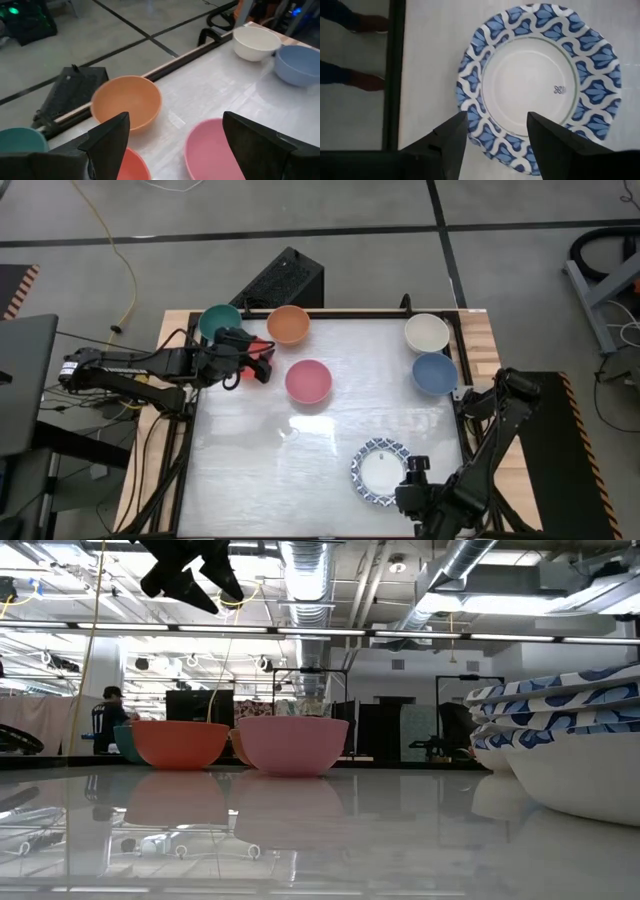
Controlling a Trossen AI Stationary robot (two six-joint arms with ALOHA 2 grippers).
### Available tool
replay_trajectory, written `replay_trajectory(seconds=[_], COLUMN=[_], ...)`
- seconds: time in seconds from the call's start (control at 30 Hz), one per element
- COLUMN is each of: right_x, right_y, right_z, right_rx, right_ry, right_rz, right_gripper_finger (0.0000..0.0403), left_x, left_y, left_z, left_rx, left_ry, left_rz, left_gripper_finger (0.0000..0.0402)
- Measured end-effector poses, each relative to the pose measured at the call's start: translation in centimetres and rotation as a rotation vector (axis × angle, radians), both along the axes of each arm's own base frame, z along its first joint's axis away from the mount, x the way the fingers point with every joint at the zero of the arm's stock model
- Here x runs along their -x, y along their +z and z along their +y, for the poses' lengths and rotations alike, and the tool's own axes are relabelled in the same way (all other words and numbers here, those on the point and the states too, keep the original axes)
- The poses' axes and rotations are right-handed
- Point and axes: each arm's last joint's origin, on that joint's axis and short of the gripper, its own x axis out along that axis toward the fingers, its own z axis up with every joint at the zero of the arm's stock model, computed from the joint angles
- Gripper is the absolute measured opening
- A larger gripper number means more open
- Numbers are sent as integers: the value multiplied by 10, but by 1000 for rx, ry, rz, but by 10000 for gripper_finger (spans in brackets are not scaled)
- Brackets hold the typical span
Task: Nest bowls inside each other
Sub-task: Stack the red bowl on top of the white bowl
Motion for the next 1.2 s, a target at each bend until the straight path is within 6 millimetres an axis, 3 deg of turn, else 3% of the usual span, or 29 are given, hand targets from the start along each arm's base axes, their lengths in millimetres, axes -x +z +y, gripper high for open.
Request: replay_trajectory(seconds=[0.3, 0.57, 0.73, 0.93, 1.2], right_x=[-5, -1, 6, 4, -6], right_y=[6, 42, 60, 66, 58], right_z=[-40, -83, -111, -126, -134], right_rx=[27, -27, -55, -17, 44], right_ry=[-503, -698, -823, -846, -875], right_rz=[22, -93, -111, -145, -153], right_gripper_finger=[208, 208, 208, 208, 207], left_x=[-5, -7, -2, 7, 13], left_y=[1, 3, 6, 5, -28], left_z=[-4, -4, 13, 39, 73], left_rx=[134, 204, 287, 352, 453], left_ry=[-148, -251, -222, -137, -20], left_rz=[-75, -102, -70, 37, 326], left_gripper_finger=[309, 309, 309, 309, 309])
